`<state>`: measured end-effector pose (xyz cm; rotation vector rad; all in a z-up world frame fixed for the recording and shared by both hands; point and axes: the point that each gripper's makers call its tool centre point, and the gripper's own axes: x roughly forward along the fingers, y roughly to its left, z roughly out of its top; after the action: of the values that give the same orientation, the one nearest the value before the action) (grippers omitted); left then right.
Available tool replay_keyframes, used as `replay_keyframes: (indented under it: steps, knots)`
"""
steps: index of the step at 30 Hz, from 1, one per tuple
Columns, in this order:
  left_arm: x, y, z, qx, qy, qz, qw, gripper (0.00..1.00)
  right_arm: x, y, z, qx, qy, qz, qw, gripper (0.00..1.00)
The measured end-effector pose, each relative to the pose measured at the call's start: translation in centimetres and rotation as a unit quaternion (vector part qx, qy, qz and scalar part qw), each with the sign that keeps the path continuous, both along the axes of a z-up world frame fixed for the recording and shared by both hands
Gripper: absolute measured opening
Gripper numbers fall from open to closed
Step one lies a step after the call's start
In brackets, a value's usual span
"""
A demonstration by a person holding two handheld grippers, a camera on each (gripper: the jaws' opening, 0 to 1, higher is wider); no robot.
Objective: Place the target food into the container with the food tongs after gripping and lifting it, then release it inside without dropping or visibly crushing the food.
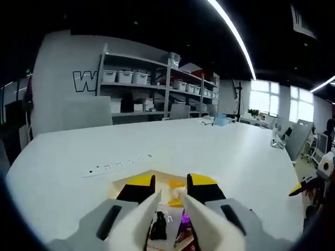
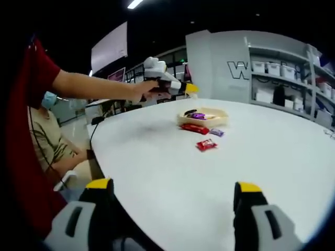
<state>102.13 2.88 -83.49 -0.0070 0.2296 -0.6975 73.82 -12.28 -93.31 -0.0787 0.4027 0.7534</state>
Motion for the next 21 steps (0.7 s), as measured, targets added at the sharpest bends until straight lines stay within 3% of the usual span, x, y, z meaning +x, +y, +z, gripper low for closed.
replay_keyframes:
  steps: [11, 21]
  knots:
    - [-1.3, -0.1, -0.2, 0.005, 0.002, -0.01, 0.9999, 0.24, -0.2, 0.2, 0.2, 0.001, -0.003, 0.002, 1.0, 0.95]
    - [-3.6, -1.5, -0.7, 0.009, 0.011, -0.038, 0.9992, 0.24, -0.5, 0.4, 0.6, 0.003, -0.009, 0.004, 0.9999, 0.95]
